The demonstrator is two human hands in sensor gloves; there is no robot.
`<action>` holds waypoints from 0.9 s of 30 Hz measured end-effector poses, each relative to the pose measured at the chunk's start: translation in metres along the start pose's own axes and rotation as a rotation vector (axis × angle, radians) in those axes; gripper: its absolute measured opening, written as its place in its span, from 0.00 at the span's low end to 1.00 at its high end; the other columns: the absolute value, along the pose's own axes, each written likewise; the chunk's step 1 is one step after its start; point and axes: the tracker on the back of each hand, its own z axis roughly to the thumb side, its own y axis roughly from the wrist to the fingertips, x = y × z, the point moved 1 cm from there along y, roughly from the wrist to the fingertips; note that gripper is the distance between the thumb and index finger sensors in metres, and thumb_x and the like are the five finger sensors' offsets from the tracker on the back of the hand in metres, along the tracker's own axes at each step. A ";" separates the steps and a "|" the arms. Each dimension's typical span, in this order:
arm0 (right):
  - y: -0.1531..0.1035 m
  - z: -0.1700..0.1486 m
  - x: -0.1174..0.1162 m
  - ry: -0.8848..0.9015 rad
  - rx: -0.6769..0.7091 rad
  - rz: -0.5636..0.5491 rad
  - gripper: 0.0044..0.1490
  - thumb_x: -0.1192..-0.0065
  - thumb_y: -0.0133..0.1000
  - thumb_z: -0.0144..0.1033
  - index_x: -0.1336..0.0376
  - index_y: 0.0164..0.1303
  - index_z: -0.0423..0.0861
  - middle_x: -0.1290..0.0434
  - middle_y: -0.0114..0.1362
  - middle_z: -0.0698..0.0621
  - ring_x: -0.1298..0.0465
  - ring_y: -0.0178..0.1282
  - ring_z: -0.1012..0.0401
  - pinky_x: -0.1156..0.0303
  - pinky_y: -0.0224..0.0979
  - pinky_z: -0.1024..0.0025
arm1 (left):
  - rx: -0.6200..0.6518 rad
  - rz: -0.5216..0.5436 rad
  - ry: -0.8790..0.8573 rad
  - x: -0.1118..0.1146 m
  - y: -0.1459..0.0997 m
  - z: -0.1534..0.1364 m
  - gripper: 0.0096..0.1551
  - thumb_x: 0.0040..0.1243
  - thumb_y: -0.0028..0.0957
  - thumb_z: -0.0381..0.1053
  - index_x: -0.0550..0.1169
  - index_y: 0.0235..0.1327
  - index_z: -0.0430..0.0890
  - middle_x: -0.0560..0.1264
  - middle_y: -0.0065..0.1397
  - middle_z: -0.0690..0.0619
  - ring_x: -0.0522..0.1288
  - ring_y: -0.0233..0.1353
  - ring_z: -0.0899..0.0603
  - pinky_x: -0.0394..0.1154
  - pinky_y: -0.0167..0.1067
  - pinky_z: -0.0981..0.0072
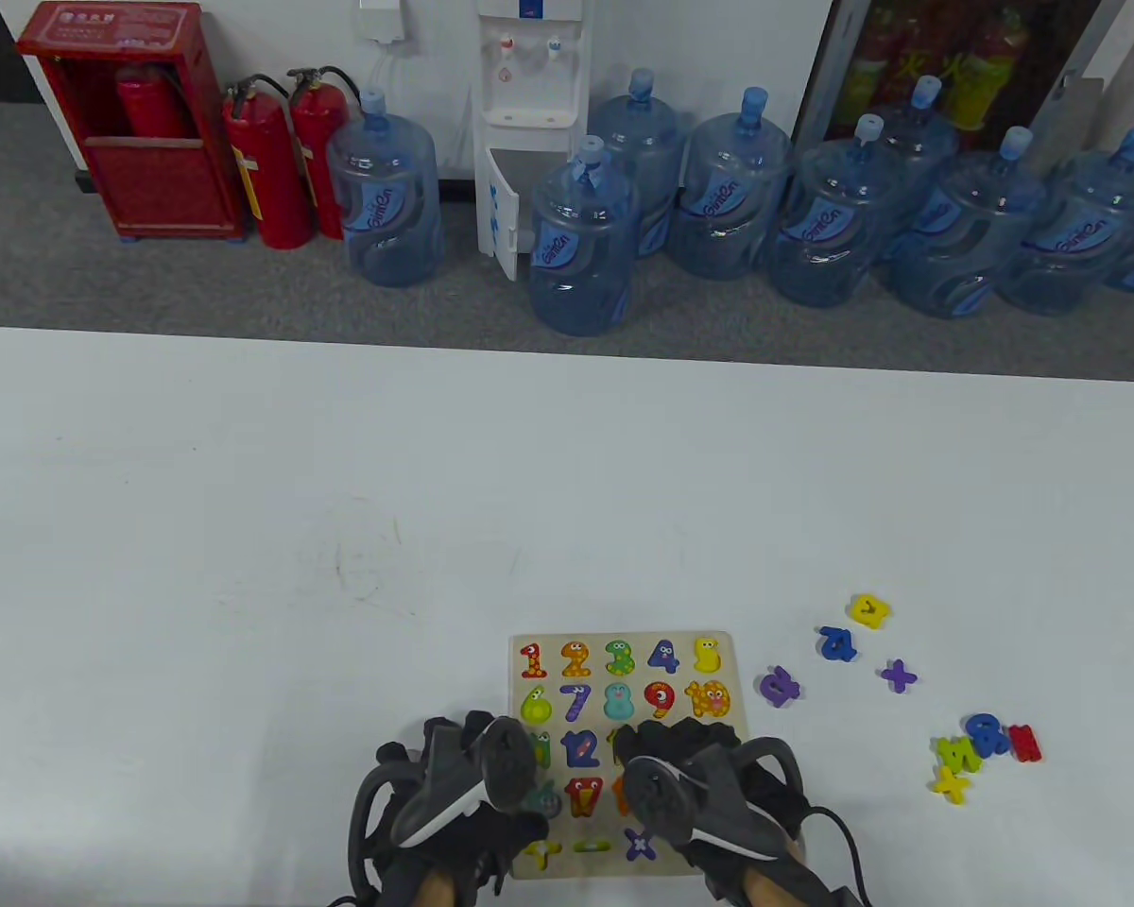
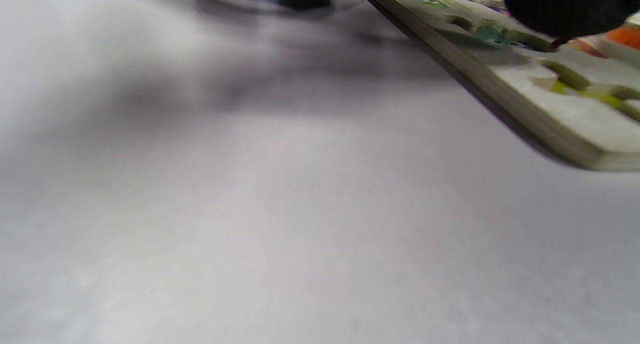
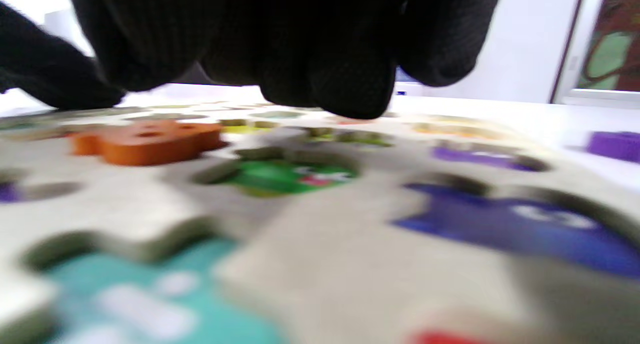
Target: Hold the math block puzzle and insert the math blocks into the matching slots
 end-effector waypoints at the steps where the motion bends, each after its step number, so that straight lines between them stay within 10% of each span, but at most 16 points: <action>1: 0.001 -0.007 0.000 -0.005 -0.023 0.005 0.39 0.36 0.36 0.47 0.35 0.61 0.56 0.30 0.69 0.53 0.25 0.63 0.57 0.29 0.68 0.57 | 0.001 0.000 0.000 0.000 0.000 0.000 0.55 0.56 0.36 0.71 0.52 0.76 0.56 0.47 0.82 0.55 0.45 0.83 0.31 0.49 0.70 0.19; 14: -0.036 -0.153 -0.002 -0.174 -0.545 0.023 0.42 0.30 0.36 0.40 0.38 0.65 0.53 0.36 0.74 0.49 0.27 0.67 0.53 0.29 0.67 0.56 | -0.004 0.002 0.002 0.000 0.000 -0.001 0.54 0.55 0.36 0.70 0.52 0.76 0.55 0.47 0.82 0.54 0.45 0.83 0.31 0.53 0.71 0.22; 27: -0.067 -0.209 -0.007 -0.296 -0.935 0.140 0.48 0.31 0.33 0.51 0.36 0.64 0.47 0.31 0.68 0.44 0.20 0.57 0.54 0.22 0.55 0.59 | -0.005 0.011 0.026 0.001 0.000 0.000 0.55 0.56 0.35 0.71 0.52 0.76 0.56 0.47 0.82 0.54 0.46 0.83 0.30 0.52 0.71 0.22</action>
